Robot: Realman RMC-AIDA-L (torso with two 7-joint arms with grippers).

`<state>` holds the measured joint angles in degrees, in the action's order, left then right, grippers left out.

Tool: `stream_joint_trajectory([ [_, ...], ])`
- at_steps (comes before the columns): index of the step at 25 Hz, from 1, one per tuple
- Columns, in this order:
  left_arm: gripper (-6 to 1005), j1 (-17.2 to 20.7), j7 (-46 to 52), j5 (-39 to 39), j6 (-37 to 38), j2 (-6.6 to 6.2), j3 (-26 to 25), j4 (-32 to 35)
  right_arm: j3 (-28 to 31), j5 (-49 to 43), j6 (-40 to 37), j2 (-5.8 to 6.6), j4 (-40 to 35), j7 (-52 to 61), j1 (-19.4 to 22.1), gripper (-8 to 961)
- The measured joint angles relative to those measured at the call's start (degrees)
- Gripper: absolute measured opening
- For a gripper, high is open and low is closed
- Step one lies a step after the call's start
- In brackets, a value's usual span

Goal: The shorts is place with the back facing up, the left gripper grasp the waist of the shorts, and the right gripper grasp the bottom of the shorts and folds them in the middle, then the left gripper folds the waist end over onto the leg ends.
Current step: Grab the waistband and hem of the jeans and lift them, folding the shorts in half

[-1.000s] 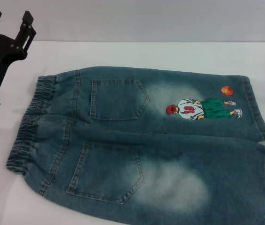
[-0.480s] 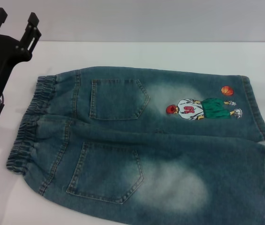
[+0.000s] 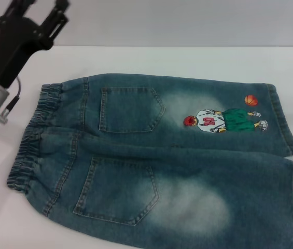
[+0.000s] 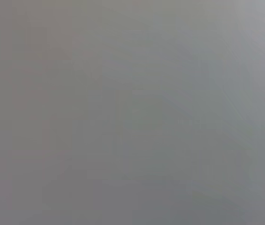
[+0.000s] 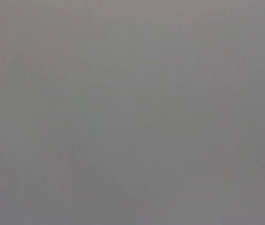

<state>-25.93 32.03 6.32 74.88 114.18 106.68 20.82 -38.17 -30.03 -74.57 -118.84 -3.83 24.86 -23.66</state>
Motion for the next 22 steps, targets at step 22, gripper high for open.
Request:
stream_joint_trajectory([
  [22,709,-1.0,73.2,-107.0,12.4,-7.75,-49.6,34.6,1.0,-14.1,-2.3,0.37,-7.8,10.9,1.9,518],
])
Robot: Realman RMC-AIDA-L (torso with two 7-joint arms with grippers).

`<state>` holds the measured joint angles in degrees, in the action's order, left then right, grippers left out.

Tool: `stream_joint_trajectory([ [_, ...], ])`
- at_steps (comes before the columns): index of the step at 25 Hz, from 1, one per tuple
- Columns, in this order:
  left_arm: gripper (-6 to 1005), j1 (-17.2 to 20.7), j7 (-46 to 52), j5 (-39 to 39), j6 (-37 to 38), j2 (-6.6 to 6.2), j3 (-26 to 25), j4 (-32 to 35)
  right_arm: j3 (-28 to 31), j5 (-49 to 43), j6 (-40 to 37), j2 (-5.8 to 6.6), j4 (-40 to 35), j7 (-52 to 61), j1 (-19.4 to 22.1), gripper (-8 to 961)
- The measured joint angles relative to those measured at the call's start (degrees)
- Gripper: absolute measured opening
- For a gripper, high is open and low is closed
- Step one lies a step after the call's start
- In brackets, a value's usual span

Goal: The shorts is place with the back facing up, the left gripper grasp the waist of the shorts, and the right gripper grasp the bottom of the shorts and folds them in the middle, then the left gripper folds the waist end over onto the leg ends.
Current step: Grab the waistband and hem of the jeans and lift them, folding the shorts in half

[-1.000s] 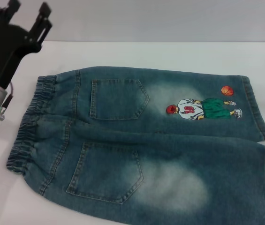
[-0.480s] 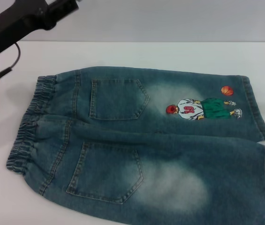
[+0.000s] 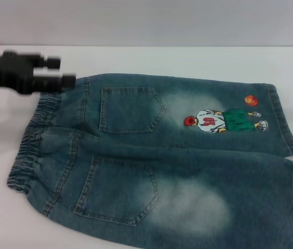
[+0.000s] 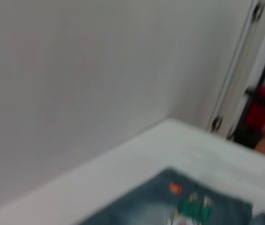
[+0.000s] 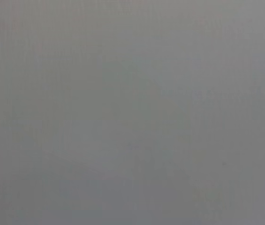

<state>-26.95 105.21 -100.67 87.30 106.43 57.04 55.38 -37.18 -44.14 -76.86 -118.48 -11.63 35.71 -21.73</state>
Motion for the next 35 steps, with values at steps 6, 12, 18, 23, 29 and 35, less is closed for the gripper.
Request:
stream_joint_trajectory([
  [6,703,3.7,4.9,-11.6,3.5,4.02,-3.6,8.0,1.2,0.0,3.0,0.06,-1.5,-0.3,-2.0,517],
  [12,697,7.2,7.7,-21.0,3.5,8.0,-5.1,12.8,1.1,-0.2,3.5,0.09,-2.7,-0.3,-2.9,517],
  [18,690,8.6,7.7,-28.6,1.3,10.74,-10.9,13.0,0.7,-0.2,4.0,0.05,-3.2,-3.4,-4.1,518],
  [23,685,10.3,8.3,-30.9,1.6,10.91,-12.9,13.2,0.7,-0.1,4.0,-0.01,-3.1,-4.4,-4.8,518],
  [29,679,11.2,8.7,-31.6,1.9,10.93,-12.9,13.2,0.7,0.0,4.0,-0.03,-3.1,-4.8,-5.2,518],
  [35,673,11.6,9.2,-31.8,2.1,10.94,-12.8,12.9,0.7,0.0,3.5,0.01,-3.2,-4.9,-5.5,517],
])
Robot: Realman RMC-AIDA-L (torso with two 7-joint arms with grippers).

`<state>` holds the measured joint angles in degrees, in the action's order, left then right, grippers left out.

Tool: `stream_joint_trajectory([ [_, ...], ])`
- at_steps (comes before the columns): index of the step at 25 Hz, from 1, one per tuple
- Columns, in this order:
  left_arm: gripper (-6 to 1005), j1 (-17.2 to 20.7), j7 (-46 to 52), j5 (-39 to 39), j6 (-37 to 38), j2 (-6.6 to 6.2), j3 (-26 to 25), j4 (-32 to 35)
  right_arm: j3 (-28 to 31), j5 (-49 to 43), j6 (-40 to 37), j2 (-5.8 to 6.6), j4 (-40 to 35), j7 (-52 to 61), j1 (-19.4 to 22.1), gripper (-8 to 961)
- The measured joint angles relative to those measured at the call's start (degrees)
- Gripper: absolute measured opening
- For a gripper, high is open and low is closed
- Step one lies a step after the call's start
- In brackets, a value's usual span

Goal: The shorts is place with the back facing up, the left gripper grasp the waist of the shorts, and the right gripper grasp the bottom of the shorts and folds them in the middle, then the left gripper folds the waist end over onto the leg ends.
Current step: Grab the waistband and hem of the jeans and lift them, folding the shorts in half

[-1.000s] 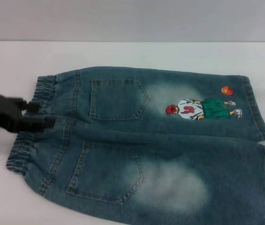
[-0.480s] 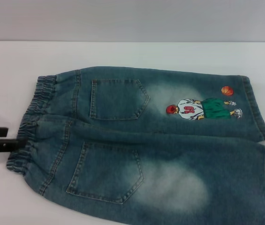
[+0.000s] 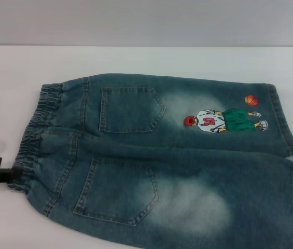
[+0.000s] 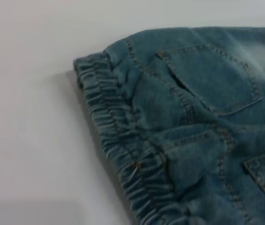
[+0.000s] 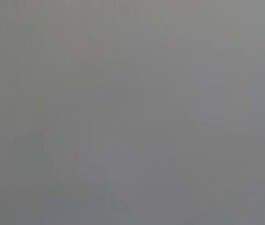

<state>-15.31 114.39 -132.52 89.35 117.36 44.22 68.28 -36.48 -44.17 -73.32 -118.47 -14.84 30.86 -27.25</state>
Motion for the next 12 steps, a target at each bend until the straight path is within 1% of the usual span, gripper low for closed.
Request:
stream_joint_trajectory([
  [1,672,0.2,0.7,-1.3,-0.2,-0.01,-0.1,-0.1,0.0,0.0,-0.1,0.0,0.0,0.0,0.0,517],
  [3,670,0.2,0.7,-1.3,-0.2,-0.01,-0.1,-0.1,0.0,0.0,-0.1,0.0,0.0,0.0,0.0,517],
  [5,668,-0.4,1.7,-4.8,-0.8,0.21,0.1,-0.5,0.0,-0.1,-0.2,0.0,0.0,0.0,-0.1,517],
  [12,660,-0.8,1.8,-5.3,-1.3,0.32,0.3,-1.5,0.0,-0.2,-0.3,-0.12,0.0,-2.1,-0.6,518],
])
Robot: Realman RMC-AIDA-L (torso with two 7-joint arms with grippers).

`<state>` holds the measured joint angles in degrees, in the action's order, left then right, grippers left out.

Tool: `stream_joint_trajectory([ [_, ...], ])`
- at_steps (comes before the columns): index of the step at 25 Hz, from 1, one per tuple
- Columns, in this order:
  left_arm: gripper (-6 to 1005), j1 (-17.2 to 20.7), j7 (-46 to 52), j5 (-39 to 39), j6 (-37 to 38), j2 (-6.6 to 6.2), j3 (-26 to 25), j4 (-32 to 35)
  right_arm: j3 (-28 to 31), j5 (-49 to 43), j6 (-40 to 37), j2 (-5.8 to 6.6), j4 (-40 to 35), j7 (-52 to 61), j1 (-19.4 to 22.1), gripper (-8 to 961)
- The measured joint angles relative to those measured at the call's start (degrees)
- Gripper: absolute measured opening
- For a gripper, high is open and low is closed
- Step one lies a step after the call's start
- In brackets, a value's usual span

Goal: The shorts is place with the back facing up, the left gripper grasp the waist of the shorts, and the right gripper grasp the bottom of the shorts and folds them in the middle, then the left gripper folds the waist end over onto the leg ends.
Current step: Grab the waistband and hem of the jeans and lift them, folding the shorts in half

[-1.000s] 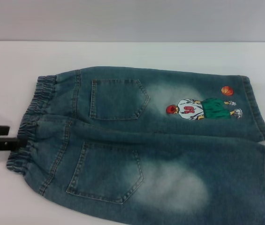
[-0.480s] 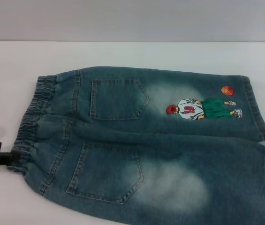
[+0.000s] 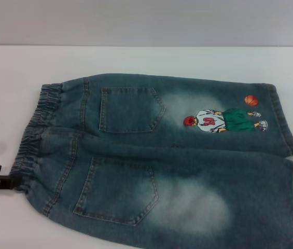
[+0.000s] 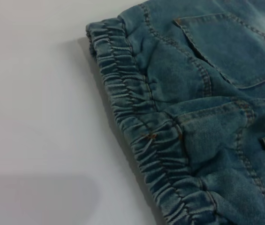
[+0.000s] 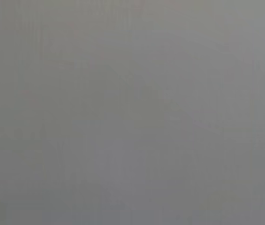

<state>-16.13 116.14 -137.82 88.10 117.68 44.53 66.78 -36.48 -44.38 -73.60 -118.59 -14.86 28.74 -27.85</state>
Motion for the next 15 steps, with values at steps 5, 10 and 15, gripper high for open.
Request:
stream_joint_trajectory([
  [5,655,-0.1,0.1,0.0,-0.2,0.0,0.0,-1.1,-0.1,0.0,-0.1,-0.06,0.0,-0.3,-0.2,518],
  [10,650,-0.2,0.1,0.0,-0.4,-0.04,-0.2,-1.5,0.0,0.2,-0.1,-0.07,-0.2,-0.7,-0.4,518],
  [15,645,-0.3,0.1,0.0,-0.5,-0.06,-0.2,-1.9,-0.1,0.2,-0.2,-0.07,-0.4,-0.7,-0.6,518],
])
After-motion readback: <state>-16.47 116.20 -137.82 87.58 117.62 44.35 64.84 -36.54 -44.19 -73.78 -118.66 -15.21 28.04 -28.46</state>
